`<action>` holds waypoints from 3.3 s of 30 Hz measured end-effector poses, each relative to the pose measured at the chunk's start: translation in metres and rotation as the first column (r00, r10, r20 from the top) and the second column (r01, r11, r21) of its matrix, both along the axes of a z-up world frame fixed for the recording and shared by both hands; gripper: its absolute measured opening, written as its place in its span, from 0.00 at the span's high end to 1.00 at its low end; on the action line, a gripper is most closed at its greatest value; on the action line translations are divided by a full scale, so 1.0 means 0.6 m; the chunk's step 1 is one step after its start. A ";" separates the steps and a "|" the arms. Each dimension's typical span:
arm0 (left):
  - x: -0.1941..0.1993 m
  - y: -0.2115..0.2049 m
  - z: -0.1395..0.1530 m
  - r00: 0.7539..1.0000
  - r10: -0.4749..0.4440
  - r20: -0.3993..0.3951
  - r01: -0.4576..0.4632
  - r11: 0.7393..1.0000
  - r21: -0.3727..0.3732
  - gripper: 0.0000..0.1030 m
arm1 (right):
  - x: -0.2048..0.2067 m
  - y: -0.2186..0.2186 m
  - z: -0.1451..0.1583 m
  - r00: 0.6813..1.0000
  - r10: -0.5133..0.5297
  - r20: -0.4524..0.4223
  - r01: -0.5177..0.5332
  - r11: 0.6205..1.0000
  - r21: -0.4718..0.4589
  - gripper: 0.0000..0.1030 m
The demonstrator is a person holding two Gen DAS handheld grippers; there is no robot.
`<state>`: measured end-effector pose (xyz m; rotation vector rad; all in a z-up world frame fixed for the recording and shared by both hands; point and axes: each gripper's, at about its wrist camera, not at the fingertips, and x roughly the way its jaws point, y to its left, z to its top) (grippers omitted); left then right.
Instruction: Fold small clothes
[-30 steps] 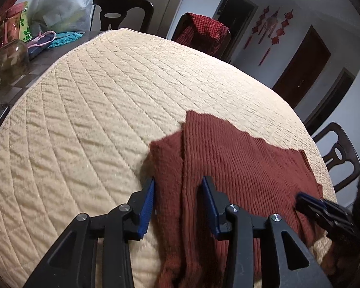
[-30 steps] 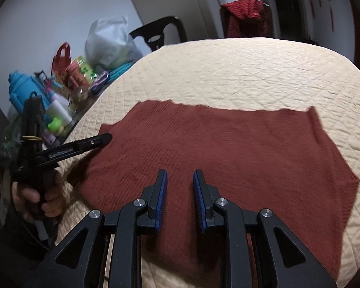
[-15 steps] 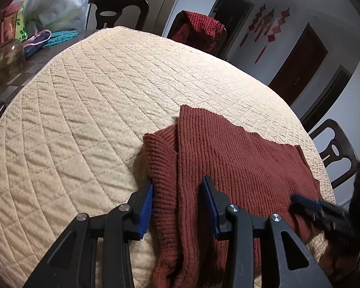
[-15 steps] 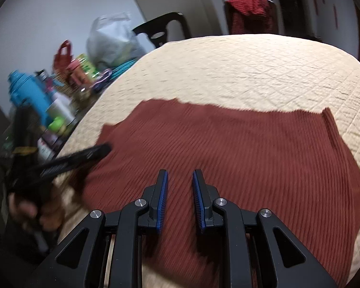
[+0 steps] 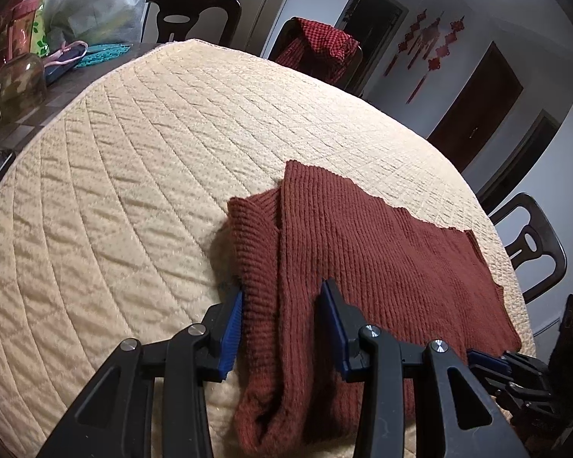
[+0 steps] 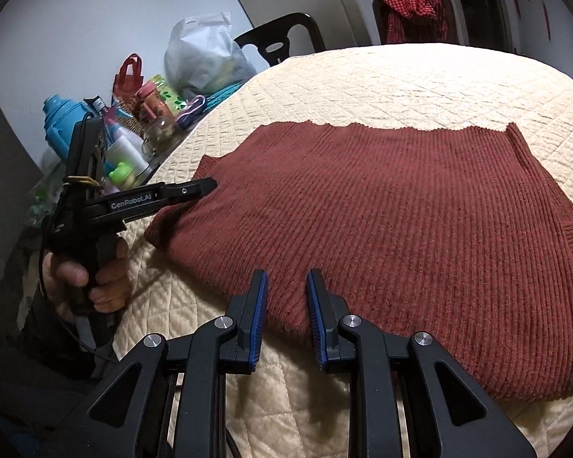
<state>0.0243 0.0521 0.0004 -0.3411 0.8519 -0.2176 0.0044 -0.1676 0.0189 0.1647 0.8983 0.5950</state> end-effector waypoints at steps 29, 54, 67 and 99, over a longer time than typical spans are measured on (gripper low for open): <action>0.006 -0.045 0.107 0.990 -0.089 0.112 0.099 0.991 -0.090 0.85 | 0.006 -0.083 0.036 0.985 -0.158 0.063 0.155 0.987 0.045 0.79; 0.018 -0.316 0.103 0.866 -0.493 0.085 0.500 0.856 -0.134 0.70 | -0.039 -0.247 0.044 0.922 -0.386 0.013 0.375 0.903 0.211 0.74; 0.007 -0.224 0.054 0.917 -0.391 0.075 0.391 0.920 0.016 0.69 | 0.028 -0.213 0.016 0.955 -0.247 -0.162 0.291 0.882 0.371 0.55; -0.018 -0.263 0.086 0.872 -0.445 0.205 0.408 0.891 0.197 0.62 | 0.044 -0.250 0.049 0.950 -0.291 -0.115 0.312 0.909 0.275 0.87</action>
